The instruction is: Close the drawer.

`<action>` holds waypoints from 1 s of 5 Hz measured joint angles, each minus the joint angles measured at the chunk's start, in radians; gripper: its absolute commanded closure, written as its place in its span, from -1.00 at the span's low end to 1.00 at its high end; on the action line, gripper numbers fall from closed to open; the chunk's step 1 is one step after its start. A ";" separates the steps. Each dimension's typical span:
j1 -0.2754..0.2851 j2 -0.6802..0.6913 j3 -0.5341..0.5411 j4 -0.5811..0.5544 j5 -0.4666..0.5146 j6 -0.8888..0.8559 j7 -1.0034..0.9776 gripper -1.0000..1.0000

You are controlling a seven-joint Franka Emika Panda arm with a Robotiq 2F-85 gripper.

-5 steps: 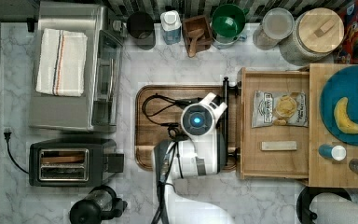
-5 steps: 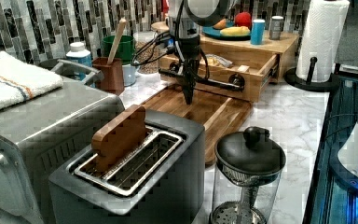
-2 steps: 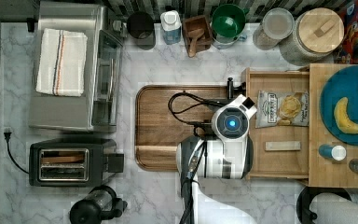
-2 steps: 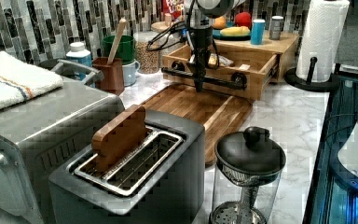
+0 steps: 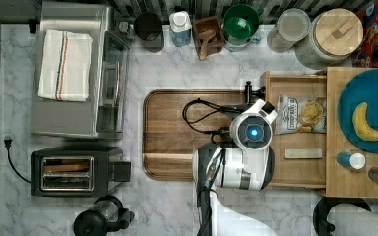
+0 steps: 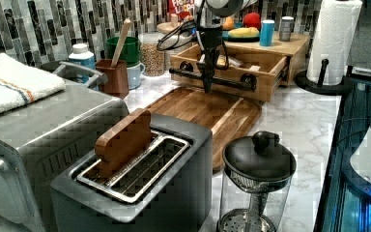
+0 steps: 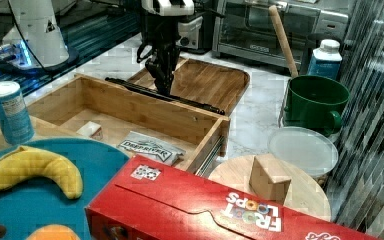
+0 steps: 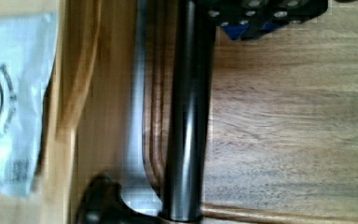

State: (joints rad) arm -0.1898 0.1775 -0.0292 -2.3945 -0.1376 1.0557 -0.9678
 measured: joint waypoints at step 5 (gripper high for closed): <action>-0.272 0.139 -0.052 0.182 0.206 0.005 -0.518 1.00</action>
State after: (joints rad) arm -0.4617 0.3164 -0.0809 -2.2129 0.0685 1.0605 -1.4854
